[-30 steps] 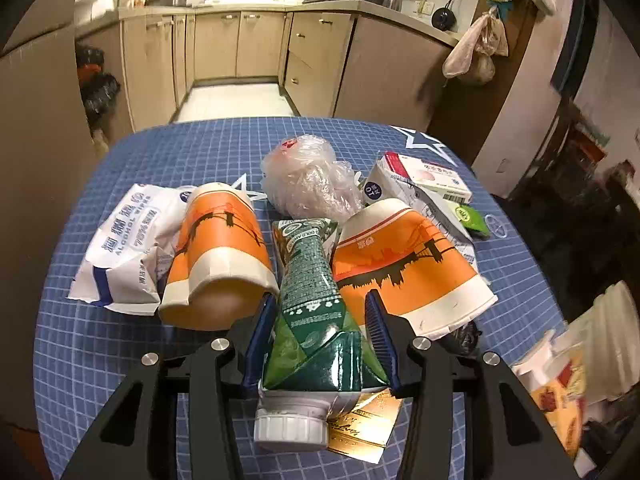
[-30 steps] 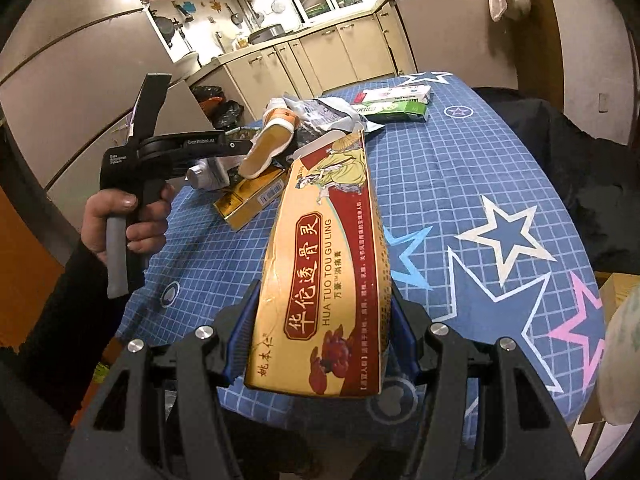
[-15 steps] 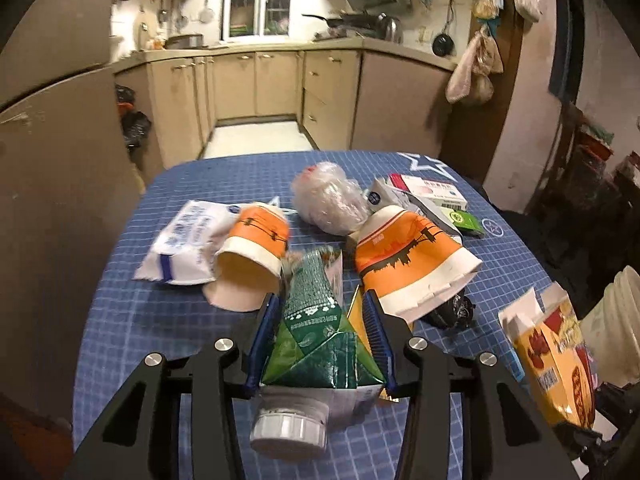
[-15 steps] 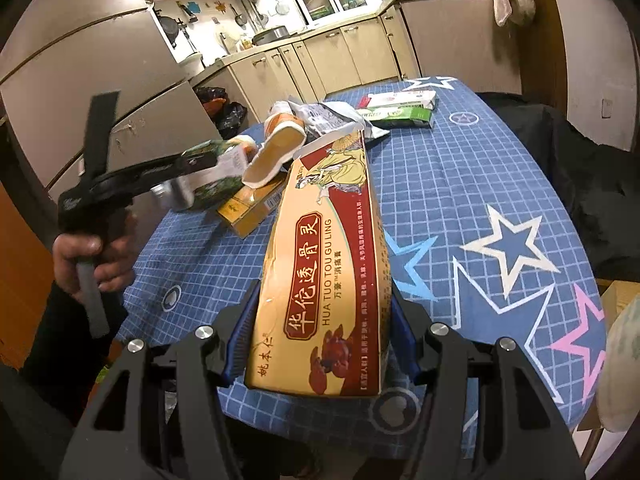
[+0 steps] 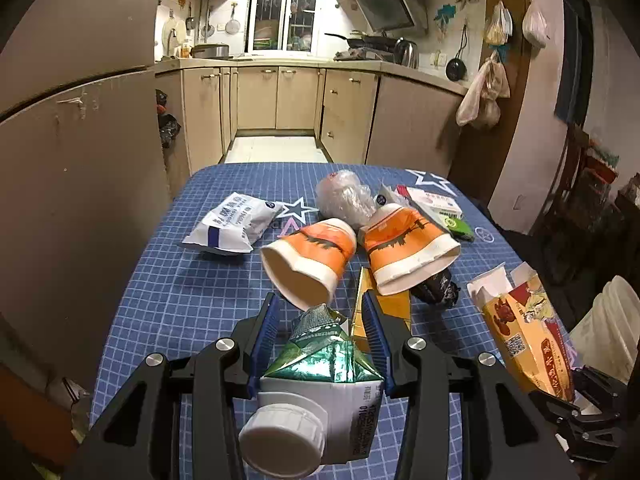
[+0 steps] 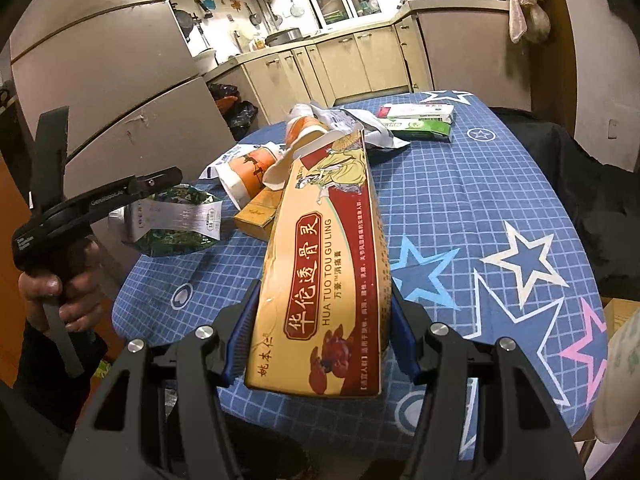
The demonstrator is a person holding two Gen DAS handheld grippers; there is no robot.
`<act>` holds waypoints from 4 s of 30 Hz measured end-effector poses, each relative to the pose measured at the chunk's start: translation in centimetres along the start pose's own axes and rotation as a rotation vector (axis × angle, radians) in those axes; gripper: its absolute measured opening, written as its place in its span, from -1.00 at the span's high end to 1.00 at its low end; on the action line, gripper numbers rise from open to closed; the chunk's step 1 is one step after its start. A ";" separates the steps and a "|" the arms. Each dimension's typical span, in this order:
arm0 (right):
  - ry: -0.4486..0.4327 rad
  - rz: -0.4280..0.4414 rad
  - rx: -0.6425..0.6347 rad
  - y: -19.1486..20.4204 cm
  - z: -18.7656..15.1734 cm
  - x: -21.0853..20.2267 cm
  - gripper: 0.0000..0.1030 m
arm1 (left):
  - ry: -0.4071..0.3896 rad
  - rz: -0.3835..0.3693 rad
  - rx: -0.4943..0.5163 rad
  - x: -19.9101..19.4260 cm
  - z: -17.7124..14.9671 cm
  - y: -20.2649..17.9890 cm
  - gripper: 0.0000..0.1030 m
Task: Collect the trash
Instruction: 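Carry both items over the white bucket and open both tools to drop them, then grasp the alcohol wipes pack with the left tool while the right grasps an orange cup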
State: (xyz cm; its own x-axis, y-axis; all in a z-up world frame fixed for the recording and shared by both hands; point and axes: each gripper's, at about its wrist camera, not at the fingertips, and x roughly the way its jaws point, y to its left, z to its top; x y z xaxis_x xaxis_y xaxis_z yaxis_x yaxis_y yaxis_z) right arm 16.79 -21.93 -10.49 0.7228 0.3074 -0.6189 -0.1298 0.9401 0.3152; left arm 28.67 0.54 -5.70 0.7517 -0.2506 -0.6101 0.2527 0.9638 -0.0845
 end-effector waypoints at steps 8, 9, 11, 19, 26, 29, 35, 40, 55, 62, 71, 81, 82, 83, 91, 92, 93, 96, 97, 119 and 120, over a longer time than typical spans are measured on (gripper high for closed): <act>-0.038 -0.013 -0.021 0.6 0.3 -1.4 -0.08 | -0.030 0.033 0.017 -2.1 0.0 -1.8 0.14; -0.047 -0.018 -0.022 0.5 0.4 -1.8 -0.08 | -0.030 0.038 0.021 -2.3 0.0 -2.1 0.14; -0.062 -0.026 -0.023 0.5 0.5 -2.5 -0.08 | -0.033 0.042 0.036 -2.6 0.0 -3.0 0.14; -0.130 -0.069 -0.018 -0.4 0.7 -5.5 -0.08 | -0.071 0.039 0.095 -4.0 0.1 -6.6 0.14; -0.199 -0.110 -0.001 -2.2 0.7 -8.5 -0.08 | -0.097 0.011 0.153 -4.7 0.6 -10.6 0.14; -0.228 -0.135 0.011 -3.2 0.7 -9.8 -0.08 | -0.102 -0.010 0.182 -4.6 0.8 -12.9 0.14; -0.292 -0.224 0.070 -7.1 0.2 -13.9 -0.08 | -0.106 -0.083 0.244 -3.9 1.0 -18.3 0.14; -0.335 -0.315 0.127 -10.4 -0.7 -17.4 -0.08 | -0.107 -0.181 0.311 -3.2 1.0 -24.0 0.14; -0.441 -0.550 0.277 -17.3 -4.4 -25.2 -0.08 | -0.103 -0.447 0.471 -2.3 0.7 -38.4 0.15; -0.450 -0.625 0.319 -19.3 -6.0 -27.2 -0.08 | -0.097 -0.584 0.544 -2.1 0.0 -44.7 0.15; -0.422 -0.709 0.420 -23.0 -9.1 -28.8 -0.08 | -0.081 -0.773 0.607 -0.7 -1.9 -51.1 0.16; -0.332 -0.738 0.498 -26.6 -9.6 -27.4 -0.13 | -0.017 -0.789 0.685 3.5 -4.4 -56.7 0.45; -0.326 -0.742 0.517 -27.0 -9.8 -27.3 -0.33 | -0.013 -0.770 0.683 3.9 -4.5 -57.0 0.44; -0.326 -0.736 0.538 -27.3 -10.0 -27.2 -0.38 | -0.001 -0.760 0.679 4.3 -4.5 -57.1 0.43; -0.361 -0.718 0.547 -27.2 -10.8 -28.3 -0.38 | 0.019 -0.743 0.652 4.4 -4.4 -56.1 0.43; -0.368 -0.719 0.546 -27.2 -10.9 -28.5 -0.38 | 0.019 -0.743 0.651 4.2 -4.4 -55.9 0.43; -0.373 -0.719 0.544 -27.0 -10.8 -28.7 -0.38 | 0.018 -0.739 0.650 4.0 -4.5 -55.6 0.43; -0.387 -0.709 0.525 -26.2 -10.2 -28.7 -0.38 | 0.016 -0.733 0.642 3.4 -4.6 -54.5 0.43; -0.394 -0.706 0.511 -25.8 -10.0 -28.6 -0.38 | 0.013 -0.729 0.636 3.1 -4.5 -53.9 0.43; -0.190 -0.171 0.047 -10.7 -0.3 -10.1 -0.38 | 0.014 -0.078 0.250 2.6 -5.2 -16.8 0.13; -0.165 -0.139 0.024 -9.8 0.0 -8.7 -0.38 | 0.021 -0.042 0.220 2.6 -5.5 -14.9 0.02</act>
State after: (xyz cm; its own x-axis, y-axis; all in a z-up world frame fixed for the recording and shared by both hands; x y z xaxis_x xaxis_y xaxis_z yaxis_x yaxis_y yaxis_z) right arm 11.75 -33.82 -8.15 0.8341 0.1449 -0.5323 -0.0062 0.9673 0.2537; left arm 23.54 -13.95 -10.33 0.7250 -0.2861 -0.6265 0.4125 0.9088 0.0623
